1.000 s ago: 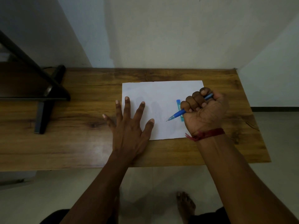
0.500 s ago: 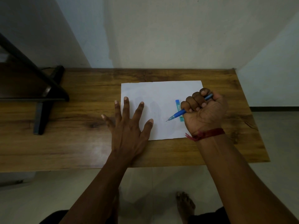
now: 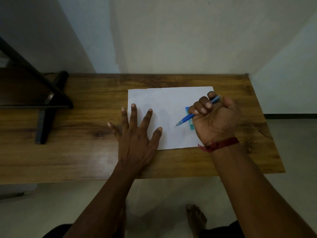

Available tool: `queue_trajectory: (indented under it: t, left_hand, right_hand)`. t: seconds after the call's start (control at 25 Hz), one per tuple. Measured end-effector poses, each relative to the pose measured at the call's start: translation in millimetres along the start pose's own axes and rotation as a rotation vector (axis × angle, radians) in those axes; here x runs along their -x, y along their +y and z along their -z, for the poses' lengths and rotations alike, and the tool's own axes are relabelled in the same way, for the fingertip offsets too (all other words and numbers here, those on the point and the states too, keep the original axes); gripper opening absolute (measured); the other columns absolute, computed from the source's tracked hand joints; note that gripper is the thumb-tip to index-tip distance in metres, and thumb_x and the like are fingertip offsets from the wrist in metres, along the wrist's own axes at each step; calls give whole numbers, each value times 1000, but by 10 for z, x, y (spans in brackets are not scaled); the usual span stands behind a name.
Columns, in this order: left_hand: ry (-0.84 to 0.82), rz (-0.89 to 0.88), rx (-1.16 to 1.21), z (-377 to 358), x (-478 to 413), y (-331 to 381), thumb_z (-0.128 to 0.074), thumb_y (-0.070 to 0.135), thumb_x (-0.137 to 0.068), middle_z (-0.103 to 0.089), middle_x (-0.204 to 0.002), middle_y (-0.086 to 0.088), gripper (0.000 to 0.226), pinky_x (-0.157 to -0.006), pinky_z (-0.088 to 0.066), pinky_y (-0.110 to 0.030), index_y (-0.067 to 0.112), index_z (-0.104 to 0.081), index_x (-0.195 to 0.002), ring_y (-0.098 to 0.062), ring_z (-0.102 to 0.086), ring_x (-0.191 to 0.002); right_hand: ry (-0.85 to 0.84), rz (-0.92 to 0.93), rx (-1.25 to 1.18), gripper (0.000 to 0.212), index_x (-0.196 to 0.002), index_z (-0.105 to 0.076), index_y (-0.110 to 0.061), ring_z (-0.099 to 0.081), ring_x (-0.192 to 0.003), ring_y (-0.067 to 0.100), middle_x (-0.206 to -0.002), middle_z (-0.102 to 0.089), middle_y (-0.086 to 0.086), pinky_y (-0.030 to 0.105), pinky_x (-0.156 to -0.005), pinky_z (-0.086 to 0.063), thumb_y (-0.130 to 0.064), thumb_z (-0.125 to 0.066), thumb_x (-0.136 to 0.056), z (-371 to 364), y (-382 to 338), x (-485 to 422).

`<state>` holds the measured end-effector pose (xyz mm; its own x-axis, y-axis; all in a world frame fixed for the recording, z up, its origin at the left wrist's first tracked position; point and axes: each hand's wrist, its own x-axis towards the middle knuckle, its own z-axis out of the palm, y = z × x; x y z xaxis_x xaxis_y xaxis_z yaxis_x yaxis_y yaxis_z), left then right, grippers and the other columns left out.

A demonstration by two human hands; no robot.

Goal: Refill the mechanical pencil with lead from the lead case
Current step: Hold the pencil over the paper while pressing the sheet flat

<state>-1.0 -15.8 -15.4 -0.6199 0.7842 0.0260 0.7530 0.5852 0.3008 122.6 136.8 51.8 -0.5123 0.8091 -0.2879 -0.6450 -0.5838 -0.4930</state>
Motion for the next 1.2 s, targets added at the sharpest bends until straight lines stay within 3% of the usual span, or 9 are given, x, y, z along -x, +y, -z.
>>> queue_trajectory:
  t: [0.2,0.36,0.44,0.52,0.6,0.68,0.76,0.92,1.2]
  left_hand:
    - [6,14,16,94,-4,45,-8,74,-86,13,-162,0,71,-109,18,-64,42,-8,-150,-26,21,-146]
    - [21,25,44,221,-2,63,-8,73,-86,11,-162,-2,70,-109,16,-65,43,-8,-149,-27,19,-146]
    - [28,45,59,269,2,40,-8,72,-86,9,-162,-3,70,-110,14,-66,43,-9,-149,-28,16,-147]
    - [34,59,73,290,-1,7,-9,71,-86,7,-162,-4,70,-110,12,-67,42,-10,-149,-29,15,-147]
    - [33,61,78,285,-5,-20,-9,71,-86,7,-162,-4,69,-110,11,-67,42,-10,-149,-29,15,-147]
    - [31,58,85,266,-21,-41,-9,70,-86,8,-162,-3,69,-111,12,-66,42,-10,-149,-28,16,-147]
    - [26,46,98,233,-39,-65,-8,71,-86,9,-162,-2,69,-111,14,-64,43,-9,-149,-27,17,-147]
    - [-1,20,113,154,-74,-120,-5,72,-85,12,-162,1,71,-111,18,-60,43,-7,-150,-24,21,-146]
    - [-26,6,103,78,-103,-229,-9,70,-88,13,-162,0,68,-110,23,-56,42,-6,-150,-23,24,-145]
  right_hand:
    - [76,-63,130,25,-108,-61,-6,-58,-73,15,-83,-56,6,33,-69,-56,-3,-40,-94,-108,-15,12]
    - [90,-91,247,29,-123,-58,-6,-66,-93,24,-109,-56,15,39,-82,-58,-4,-51,-94,-138,-51,63]
    - [64,-87,424,30,-124,-57,-11,-70,-95,29,-107,-58,14,39,-79,-59,-12,-54,-94,-138,-46,108]
    - [83,-20,769,32,-123,-58,-16,-73,-84,26,-102,-64,12,36,-67,-60,-21,-57,-92,-140,16,142]
    - [102,134,1090,34,-121,-59,-20,-73,-66,19,-92,-70,5,28,-53,-58,-26,-64,-88,-122,131,149]
    - [106,279,1236,29,-114,-63,-25,-68,-55,13,-84,-70,1,22,-45,-52,-28,-69,-85,-99,258,119]
    - [114,297,1244,25,-110,-64,-29,-66,-57,9,-84,-69,-1,19,-47,-51,-25,-68,-86,-86,364,63]
    - [123,158,1172,26,-113,-64,-22,-71,-72,7,-94,-68,-2,21,-57,-56,-12,-63,-89,-53,514,-79]
    - [205,284,1497,24,-101,-73,-16,-65,-75,5,-90,-67,-11,24,-75,-57,-27,-75,-80,6,644,-144]
